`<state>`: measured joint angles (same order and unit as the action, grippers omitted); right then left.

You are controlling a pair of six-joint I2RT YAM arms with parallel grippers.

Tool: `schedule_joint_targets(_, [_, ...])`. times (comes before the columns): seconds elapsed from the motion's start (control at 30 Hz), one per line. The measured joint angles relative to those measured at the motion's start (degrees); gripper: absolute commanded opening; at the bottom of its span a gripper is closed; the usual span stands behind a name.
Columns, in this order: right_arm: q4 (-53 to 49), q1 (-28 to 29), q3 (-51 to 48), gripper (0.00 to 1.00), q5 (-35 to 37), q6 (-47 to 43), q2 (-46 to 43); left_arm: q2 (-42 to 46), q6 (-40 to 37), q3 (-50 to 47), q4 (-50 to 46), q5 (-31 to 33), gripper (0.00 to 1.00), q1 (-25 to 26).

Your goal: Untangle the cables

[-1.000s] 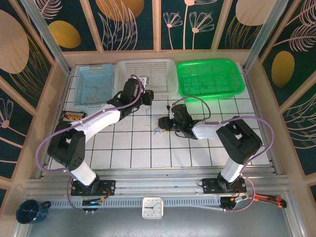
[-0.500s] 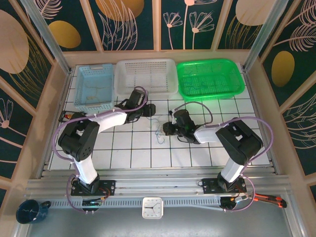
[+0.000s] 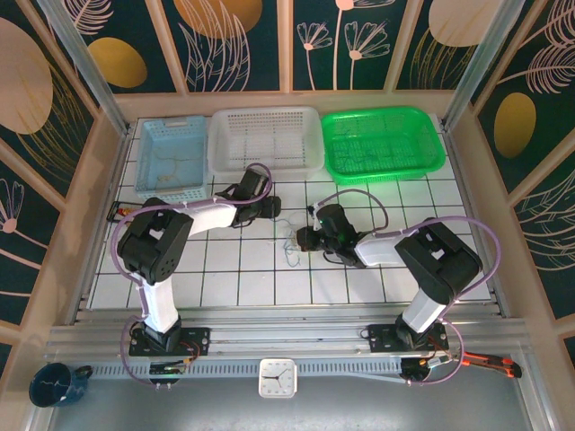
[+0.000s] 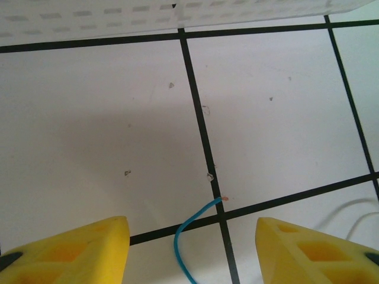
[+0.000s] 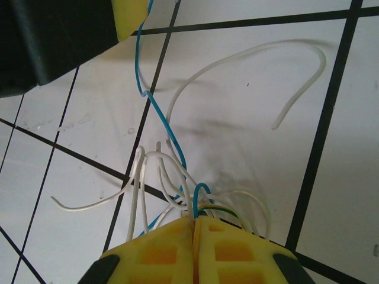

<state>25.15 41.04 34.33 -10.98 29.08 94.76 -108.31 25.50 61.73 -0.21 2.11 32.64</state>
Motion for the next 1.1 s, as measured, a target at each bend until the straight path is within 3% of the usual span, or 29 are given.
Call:
schedule_joint_targets(0.23, [0.00,0.00,0.00,0.08,0.00,0.02,0.02,-1.57,-0.42,0.20,0.04,0.13,0.55,0.00])
schedule_joint_targets(0.33, [0.02,0.00,0.00,0.08,0.00,0.00,0.02,-2.16,-0.63,0.22,0.17,0.42,0.49,0.00])
schedule_joint_targets(0.7, [0.02,0.00,0.02,0.07,0.00,0.02,0.22,-2.99,-1.75,0.83,0.85,0.31,0.00,0.00])
schedule_joint_targets(0.9, [0.02,0.02,0.02,0.07,0.00,0.00,0.24,-1.53,-2.14,0.85,0.26,-0.15,0.00,0.00])
schedule_joint_targets(1.1, [0.04,0.02,0.02,0.07,0.02,0.00,0.33,7.26,-1.36,0.94,-0.07,-2.36,0.00,0.00])
